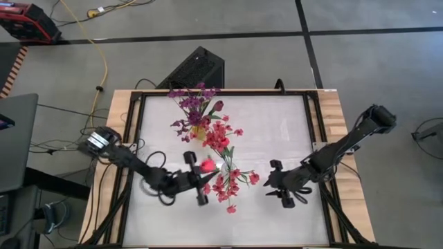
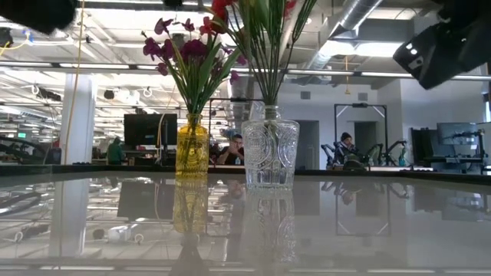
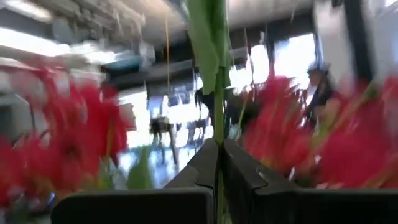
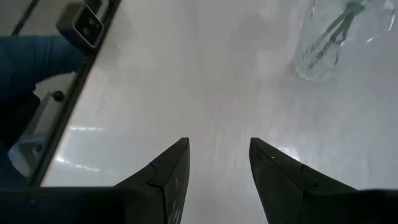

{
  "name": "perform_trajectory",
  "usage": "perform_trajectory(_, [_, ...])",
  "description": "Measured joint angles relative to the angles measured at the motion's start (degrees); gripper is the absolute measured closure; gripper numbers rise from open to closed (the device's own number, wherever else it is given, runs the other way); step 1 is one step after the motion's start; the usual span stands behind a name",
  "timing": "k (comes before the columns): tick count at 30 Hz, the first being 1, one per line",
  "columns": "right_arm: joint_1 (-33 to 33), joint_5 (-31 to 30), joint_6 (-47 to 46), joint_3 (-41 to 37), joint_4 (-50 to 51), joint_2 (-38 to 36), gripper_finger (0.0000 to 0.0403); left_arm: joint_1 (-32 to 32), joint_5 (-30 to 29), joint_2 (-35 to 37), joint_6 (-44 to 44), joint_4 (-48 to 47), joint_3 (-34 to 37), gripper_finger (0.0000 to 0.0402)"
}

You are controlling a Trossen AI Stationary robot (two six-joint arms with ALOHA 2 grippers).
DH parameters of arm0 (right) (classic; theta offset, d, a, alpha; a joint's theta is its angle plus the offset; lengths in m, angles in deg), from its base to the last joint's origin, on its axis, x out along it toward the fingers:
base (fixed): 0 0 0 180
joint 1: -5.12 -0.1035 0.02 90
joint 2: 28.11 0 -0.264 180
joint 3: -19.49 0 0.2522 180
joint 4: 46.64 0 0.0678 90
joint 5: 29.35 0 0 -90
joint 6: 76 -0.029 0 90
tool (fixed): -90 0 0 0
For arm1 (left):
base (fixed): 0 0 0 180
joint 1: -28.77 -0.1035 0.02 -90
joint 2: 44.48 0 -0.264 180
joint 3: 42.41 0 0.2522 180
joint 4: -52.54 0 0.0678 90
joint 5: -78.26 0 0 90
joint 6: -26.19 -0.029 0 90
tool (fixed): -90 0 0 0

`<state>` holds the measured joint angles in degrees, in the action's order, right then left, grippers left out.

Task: Sort flowers into vase by color
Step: Put the pink flower into the transparent vase

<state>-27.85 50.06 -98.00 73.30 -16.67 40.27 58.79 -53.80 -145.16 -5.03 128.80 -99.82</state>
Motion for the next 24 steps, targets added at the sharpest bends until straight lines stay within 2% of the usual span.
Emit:
perform_trajectory(3, [0.0, 0.0, 0.0, 0.0, 0.0, 1.3, 0.0210, -3.4, 1.6, -1.8, 5.7, -1.3, 1.2, 0.0401])
perform_trajectory(5, [0.0, 0.0, 0.0, 0.0, 0.1, 1.4, 0.0210, -5.5, 5.2, -3.4, 8.9, -0.1, 1.2, 0.0401])
perform_trajectory(18, [0.0, 0.0, 1.4, 0.0, -0.3, 0.9, 0.0210, -9.1, 8.3, -4.6, 11.5, -2.7, 1.2, 0.0401])
perform_trajectory(24, [0.0, 0.0, 1.5, 0.0, -0.5, 0.9, 0.0210, -10.9, 10.4, -7.4, 15.8, -3.1, 1.1, 0.0401])
